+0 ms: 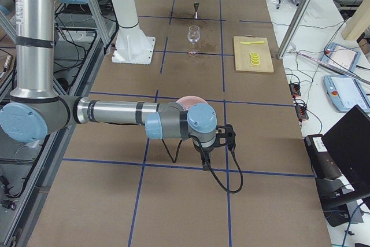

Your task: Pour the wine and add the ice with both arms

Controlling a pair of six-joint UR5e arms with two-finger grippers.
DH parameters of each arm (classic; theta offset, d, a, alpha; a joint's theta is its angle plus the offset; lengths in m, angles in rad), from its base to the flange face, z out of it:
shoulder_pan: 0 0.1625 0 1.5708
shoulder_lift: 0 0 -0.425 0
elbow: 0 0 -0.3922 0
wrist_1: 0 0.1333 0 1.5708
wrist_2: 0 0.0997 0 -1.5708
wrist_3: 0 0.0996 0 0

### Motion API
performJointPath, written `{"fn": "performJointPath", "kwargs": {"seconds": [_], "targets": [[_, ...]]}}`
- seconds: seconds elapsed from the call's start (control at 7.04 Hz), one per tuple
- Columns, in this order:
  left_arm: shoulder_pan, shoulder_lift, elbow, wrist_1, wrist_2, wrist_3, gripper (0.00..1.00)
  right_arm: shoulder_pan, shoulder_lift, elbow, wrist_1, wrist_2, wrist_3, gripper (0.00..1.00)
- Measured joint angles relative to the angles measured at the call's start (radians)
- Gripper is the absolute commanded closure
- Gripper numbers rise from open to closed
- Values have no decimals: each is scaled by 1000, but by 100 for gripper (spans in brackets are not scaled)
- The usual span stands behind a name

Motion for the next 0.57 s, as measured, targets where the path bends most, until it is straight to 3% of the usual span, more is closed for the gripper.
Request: {"fn": "performJointPath", "kwargs": {"seconds": [0.28,0.57], "targets": [[8,-5,-18,-115,-43,-25,0,1,-3,1,3,5,0,0],[98,-16,-92,-169,13,-157,0,1,-4,7,3,5,0,0]]}}
